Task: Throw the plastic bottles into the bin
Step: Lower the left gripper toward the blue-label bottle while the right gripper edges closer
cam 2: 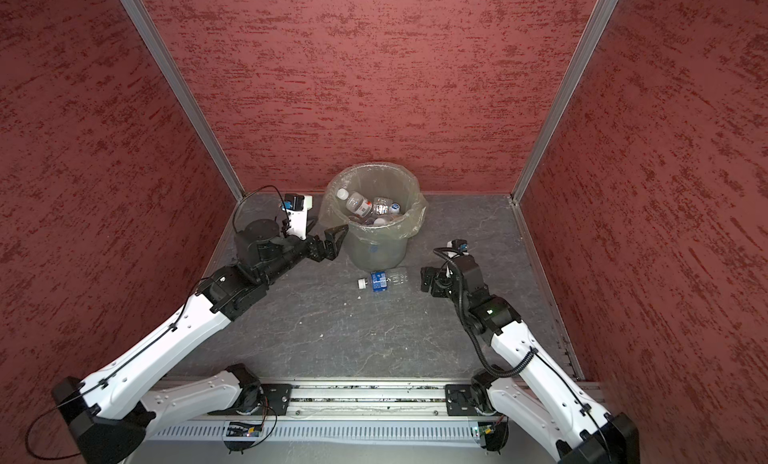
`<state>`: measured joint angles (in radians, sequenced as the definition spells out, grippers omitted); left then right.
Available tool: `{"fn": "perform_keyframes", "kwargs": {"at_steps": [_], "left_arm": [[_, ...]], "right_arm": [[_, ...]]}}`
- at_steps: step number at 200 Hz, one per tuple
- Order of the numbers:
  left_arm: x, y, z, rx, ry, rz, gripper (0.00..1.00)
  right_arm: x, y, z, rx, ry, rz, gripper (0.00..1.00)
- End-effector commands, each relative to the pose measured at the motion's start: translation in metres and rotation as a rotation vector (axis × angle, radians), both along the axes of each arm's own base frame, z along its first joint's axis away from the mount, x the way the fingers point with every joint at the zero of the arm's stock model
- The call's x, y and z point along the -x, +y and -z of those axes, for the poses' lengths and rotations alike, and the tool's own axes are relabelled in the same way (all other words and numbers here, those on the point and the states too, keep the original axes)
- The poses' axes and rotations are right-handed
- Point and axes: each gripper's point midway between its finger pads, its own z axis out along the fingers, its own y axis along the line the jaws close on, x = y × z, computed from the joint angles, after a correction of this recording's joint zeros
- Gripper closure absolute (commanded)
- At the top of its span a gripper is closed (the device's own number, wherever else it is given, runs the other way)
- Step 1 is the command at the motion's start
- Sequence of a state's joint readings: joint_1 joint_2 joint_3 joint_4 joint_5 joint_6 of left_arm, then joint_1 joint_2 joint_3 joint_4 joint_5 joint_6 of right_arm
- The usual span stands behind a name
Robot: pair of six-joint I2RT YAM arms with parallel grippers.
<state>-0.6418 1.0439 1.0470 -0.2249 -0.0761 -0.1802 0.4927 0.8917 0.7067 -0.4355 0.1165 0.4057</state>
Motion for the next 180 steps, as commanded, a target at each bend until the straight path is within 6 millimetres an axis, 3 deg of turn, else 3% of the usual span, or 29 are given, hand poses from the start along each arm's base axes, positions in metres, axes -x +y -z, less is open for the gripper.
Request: {"fn": "perform_keyframes", "kwargs": {"at_steps": [1,42,67,91,180], "left_arm": [[0.004,0.003,0.017,-0.006,0.032,-0.008,0.01],[0.009,-0.001,0.064,-0.089,0.109,0.002,0.01],[0.005,-0.008,0.092,-0.147,0.164,0.005,0.01],[0.006,-0.025,0.112,-0.214,0.18,0.043,0.01],[0.014,-0.091,0.18,-0.561,0.1,0.146,0.01]], "right_arm": [[-0.007,0.01,-0.019,0.011,-0.054,-0.013,0.01],[-0.011,0.012,-0.014,0.009,-0.031,0.005,0.01],[-0.014,0.021,0.0,-0.019,0.002,-0.016,0.01],[-0.015,0.021,0.007,-0.023,0.02,0.001,0.01],[-0.009,-0.011,-0.003,0.022,-0.032,0.119,0.01]]}}
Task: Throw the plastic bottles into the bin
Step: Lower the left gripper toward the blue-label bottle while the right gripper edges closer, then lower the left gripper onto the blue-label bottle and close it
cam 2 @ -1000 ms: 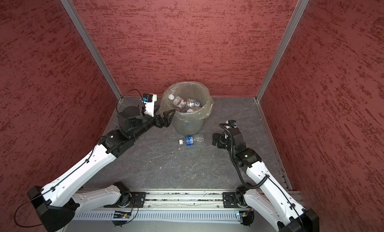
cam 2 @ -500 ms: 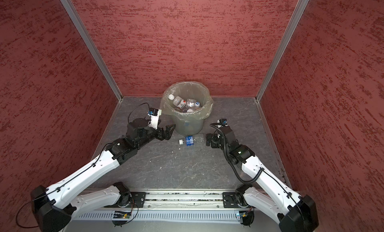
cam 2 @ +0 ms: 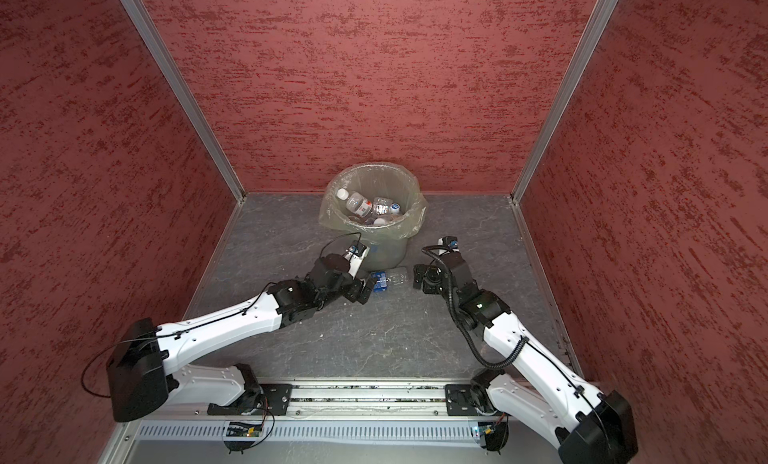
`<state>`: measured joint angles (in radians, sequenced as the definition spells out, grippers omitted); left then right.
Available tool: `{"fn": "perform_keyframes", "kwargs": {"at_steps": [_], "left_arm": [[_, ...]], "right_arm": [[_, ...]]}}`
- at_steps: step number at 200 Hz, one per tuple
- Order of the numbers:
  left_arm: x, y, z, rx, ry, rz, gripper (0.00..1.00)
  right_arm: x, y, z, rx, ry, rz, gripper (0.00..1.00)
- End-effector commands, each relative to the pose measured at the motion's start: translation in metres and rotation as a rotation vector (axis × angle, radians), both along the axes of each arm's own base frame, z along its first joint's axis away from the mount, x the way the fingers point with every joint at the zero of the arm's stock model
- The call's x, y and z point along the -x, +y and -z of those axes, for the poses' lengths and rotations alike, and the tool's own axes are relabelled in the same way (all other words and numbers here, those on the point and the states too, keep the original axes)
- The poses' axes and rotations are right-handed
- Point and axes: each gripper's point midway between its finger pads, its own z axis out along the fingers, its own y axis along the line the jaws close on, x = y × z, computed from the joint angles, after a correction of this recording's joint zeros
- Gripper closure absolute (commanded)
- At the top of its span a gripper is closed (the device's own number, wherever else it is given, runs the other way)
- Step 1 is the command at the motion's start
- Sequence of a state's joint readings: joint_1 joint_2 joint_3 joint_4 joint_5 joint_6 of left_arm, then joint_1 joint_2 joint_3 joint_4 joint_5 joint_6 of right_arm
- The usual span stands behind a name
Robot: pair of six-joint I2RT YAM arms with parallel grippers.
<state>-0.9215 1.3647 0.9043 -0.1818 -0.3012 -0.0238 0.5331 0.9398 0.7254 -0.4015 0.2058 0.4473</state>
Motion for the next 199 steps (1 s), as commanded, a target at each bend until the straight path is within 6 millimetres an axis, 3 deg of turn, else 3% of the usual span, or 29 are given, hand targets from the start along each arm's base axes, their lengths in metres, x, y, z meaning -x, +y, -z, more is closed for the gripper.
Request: {"fn": "perform_keyframes", "kwargs": {"at_steps": [1,44,110,199], "left_arm": [[-0.007,-0.014,0.006,-0.077,-0.049,0.035,0.01],[-0.012,-0.041,0.032,-0.165,0.0,0.116,0.01],[-0.011,-0.065,0.059,-0.177,0.117,0.201,0.01],[-0.029,-0.061,0.09,-0.226,0.169,0.17,0.0]], "right_arm": [[0.001,-0.013,-0.001,0.01,-0.015,0.062,0.01],[0.005,-0.022,0.0,0.017,-0.021,0.083,0.01],[0.01,-0.032,0.003,0.032,-0.018,0.101,0.01],[0.01,-0.033,0.004,0.032,-0.015,0.102,0.01]]}}
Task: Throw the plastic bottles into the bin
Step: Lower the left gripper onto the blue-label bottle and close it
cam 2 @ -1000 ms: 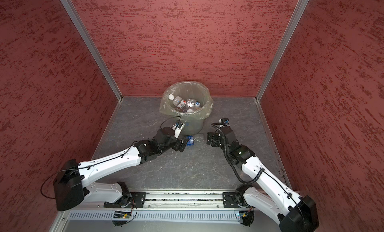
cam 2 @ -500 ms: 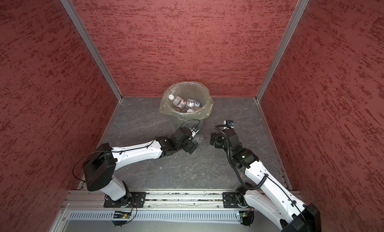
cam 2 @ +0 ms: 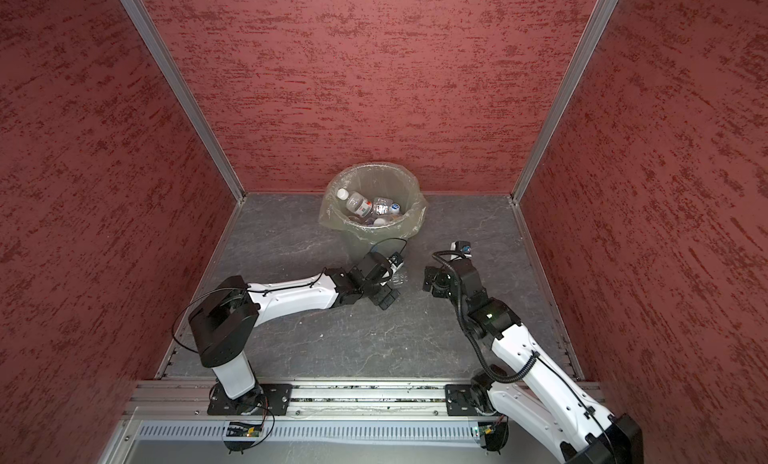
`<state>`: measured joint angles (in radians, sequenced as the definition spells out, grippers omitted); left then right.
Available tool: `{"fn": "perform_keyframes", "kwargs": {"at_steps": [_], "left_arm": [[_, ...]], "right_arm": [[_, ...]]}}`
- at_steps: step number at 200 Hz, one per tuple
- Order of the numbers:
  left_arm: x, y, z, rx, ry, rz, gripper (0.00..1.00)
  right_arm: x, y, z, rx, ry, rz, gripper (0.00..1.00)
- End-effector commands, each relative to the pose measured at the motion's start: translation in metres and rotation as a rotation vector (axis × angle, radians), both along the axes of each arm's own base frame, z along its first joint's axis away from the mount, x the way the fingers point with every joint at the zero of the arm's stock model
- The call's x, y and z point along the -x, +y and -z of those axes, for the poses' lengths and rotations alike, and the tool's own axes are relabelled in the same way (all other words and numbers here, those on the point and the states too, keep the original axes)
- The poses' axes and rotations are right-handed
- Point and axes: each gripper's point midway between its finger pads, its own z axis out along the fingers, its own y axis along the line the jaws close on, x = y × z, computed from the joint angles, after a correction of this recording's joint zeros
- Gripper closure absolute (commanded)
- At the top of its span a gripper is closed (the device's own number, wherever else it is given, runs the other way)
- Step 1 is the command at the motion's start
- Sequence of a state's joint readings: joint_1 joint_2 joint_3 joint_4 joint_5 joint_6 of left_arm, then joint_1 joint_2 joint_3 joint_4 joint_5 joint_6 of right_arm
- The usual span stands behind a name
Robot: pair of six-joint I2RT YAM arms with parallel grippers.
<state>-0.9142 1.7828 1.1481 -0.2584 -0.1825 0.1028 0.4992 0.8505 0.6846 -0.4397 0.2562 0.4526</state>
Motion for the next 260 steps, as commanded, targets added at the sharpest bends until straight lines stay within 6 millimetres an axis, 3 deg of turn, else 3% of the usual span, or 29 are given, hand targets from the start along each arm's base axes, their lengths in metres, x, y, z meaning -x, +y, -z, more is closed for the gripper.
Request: {"fn": "perform_keyframes", "kwargs": {"at_steps": [1,73,162,260], "left_arm": [[-0.007,-0.005,0.002,0.0,0.005,0.006,0.01],[0.004,-0.01,0.024,-0.02,0.097,0.039,0.01],[0.032,-0.019,0.027,-0.098,0.176,0.098,0.0],[0.058,-0.023,0.038,-0.259,0.429,0.133,0.02]], "right_arm": [[0.001,-0.007,0.005,0.015,0.007,0.024,0.01],[0.003,-0.008,0.0,0.005,-0.001,0.023,0.01],[0.001,-0.005,-0.002,0.002,-0.003,0.011,0.01],[0.003,-0.005,-0.002,0.0,-0.003,0.007,0.01]]}}
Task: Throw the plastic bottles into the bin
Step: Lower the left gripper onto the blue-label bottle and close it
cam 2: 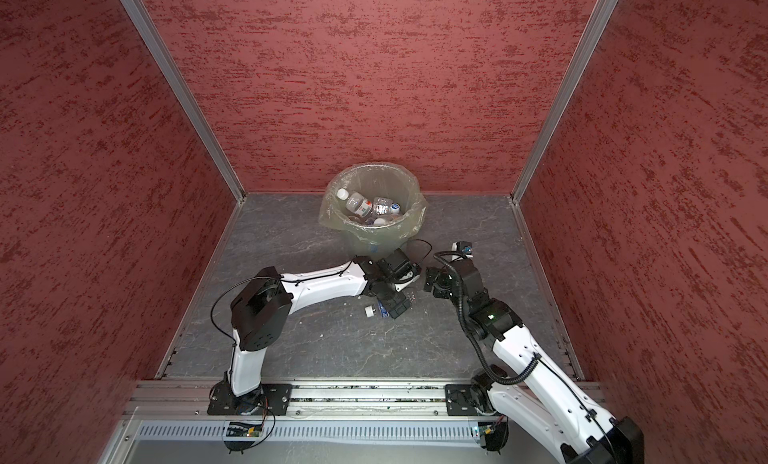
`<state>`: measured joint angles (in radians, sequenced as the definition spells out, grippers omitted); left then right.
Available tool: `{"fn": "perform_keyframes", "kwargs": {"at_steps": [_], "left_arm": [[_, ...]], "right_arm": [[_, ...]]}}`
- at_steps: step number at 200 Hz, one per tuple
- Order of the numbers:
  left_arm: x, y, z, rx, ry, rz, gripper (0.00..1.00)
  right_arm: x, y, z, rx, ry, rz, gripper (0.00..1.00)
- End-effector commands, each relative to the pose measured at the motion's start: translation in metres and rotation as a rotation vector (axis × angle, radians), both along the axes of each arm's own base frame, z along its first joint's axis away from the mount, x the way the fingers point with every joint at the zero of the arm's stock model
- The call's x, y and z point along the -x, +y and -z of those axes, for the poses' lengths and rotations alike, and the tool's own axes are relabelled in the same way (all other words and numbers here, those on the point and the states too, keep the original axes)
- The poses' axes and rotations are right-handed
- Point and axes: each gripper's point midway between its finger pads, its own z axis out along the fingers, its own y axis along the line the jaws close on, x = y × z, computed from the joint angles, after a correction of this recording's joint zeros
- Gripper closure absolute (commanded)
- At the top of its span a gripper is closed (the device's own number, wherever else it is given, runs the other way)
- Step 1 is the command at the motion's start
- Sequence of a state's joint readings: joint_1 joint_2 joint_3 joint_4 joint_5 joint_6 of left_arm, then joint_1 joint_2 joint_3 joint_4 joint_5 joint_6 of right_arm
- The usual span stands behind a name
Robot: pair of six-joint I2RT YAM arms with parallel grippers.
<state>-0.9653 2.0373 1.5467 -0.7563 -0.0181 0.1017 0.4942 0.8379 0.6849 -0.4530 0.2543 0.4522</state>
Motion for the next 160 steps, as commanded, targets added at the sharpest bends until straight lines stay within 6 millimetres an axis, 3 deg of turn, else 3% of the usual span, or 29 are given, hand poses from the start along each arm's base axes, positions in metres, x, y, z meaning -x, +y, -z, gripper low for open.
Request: {"fn": "perform_keyframes", "kwargs": {"at_steps": [1,110,160], "left_arm": [[0.017,0.009,0.006,-0.066,0.102,0.004,0.02],[0.019,0.004,0.025,-0.149,0.143,0.046,0.05],[0.018,0.009,0.031,-0.173,0.131,0.043,0.15]], "right_arm": [[0.0,-0.002,-0.002,0.0,-0.004,0.005,0.01],[0.003,-0.005,0.001,-0.008,-0.008,0.015,0.01],[0.004,-0.006,0.002,-0.007,-0.008,0.016,0.01]]}}
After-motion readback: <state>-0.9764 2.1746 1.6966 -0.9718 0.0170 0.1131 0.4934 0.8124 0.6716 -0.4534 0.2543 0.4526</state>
